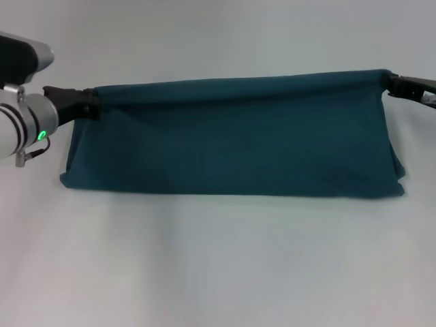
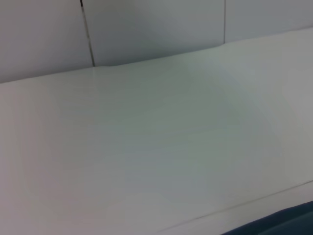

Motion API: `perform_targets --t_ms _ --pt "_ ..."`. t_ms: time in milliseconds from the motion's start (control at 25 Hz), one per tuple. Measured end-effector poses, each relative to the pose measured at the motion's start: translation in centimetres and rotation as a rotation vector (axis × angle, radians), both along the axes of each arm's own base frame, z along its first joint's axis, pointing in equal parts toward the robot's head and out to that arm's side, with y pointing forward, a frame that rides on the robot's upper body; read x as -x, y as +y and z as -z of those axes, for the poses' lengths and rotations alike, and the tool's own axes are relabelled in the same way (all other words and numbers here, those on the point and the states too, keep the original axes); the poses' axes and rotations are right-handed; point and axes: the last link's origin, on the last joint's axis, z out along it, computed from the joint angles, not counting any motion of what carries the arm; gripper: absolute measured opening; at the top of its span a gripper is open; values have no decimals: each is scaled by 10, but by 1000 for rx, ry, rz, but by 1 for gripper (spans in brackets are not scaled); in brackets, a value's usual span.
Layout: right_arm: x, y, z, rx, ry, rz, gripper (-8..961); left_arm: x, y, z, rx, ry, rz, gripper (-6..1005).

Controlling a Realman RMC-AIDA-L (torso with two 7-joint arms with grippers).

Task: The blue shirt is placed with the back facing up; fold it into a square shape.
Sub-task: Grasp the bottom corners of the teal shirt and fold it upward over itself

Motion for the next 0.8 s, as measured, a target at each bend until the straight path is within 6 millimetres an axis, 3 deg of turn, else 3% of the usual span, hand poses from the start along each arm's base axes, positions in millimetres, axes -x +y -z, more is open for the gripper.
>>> perform_targets --t_ms 800 --pt "-3 4 6 -37 -49 30 65 -2 4 4 -18 30 -9 25"
